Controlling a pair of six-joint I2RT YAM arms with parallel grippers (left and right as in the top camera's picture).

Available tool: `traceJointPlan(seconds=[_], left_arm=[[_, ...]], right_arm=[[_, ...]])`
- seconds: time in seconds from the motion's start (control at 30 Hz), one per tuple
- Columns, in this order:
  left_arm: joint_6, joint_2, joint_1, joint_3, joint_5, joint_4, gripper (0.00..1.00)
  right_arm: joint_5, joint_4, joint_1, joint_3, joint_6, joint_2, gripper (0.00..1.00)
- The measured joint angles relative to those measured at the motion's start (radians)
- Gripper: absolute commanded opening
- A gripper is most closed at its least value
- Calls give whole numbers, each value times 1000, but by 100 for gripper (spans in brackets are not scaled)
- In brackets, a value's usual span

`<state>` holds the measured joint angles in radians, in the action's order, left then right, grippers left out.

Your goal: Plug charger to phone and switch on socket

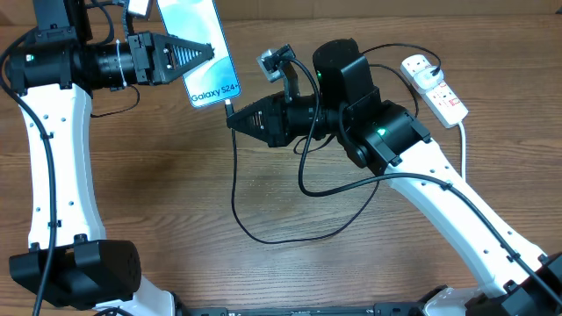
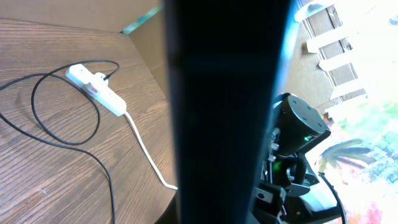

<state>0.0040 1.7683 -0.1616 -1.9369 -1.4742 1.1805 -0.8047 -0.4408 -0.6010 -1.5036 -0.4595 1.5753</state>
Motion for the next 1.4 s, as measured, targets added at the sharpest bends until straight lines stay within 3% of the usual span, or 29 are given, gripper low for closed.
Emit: traceJointPlan(seconds=[1.4], left_arm=[[0,0,18,0,-10,0,4]], right_arm=[[-70,26,-2,0,-38,0,4]])
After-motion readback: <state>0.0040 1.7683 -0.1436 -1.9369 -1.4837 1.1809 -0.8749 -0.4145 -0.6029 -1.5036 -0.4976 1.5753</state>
